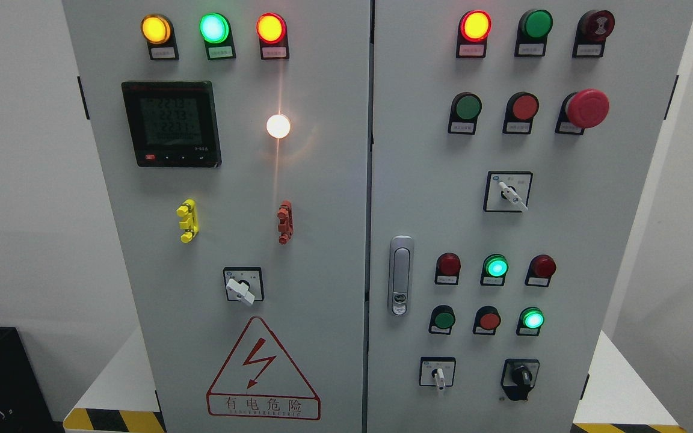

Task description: Flip black knob to close circuit

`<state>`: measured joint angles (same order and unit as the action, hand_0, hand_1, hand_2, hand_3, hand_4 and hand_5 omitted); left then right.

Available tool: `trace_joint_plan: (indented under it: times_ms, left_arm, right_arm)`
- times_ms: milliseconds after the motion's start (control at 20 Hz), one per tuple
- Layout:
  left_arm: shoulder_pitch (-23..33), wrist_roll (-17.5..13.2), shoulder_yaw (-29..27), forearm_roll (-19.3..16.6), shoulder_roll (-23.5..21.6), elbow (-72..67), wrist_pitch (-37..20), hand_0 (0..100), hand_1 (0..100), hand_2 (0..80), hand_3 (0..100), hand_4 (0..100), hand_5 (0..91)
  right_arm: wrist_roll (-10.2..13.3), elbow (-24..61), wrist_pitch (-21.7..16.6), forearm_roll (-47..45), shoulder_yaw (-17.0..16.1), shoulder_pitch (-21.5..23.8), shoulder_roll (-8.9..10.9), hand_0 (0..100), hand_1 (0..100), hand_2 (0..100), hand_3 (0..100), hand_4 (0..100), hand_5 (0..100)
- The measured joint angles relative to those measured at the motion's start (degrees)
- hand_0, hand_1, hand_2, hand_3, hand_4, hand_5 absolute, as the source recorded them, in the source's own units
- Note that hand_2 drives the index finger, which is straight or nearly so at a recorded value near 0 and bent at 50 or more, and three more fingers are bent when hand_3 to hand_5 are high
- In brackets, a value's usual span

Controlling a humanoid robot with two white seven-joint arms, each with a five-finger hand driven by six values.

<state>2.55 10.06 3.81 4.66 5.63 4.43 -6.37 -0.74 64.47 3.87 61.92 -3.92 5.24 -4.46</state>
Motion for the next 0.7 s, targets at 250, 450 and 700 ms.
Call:
trace_joint_plan:
  times_ms: [250, 450, 700]
  left_arm:
    - [0.0, 0.0, 0.0, 0.0, 0.0, 0.0, 0.0, 12, 56, 0.0, 0, 0, 0.0]
    - [0.0, 0.0, 0.0, 0.0, 0.0, 0.0, 0.0, 12, 56, 0.0, 0, 0, 0.0]
    - [0.0, 0.0, 0.0, 0.0, 0.0, 0.0, 0.0, 12, 56, 0.0, 0, 0, 0.0]
  right_arm:
    - [0.1, 9.9, 0.5, 2.4, 0.0, 0.6, -0.62, 0, 6, 86, 100, 90, 90]
    - [-0.8, 16.8, 1.5, 4.0, -0.1, 0.7, -0.96, 0, 3, 90, 100, 93, 94]
    - [-3.0, 24.3, 3.2, 6.1, -0.7, 0.4, -1.25, 0, 2, 92, 100, 96, 95]
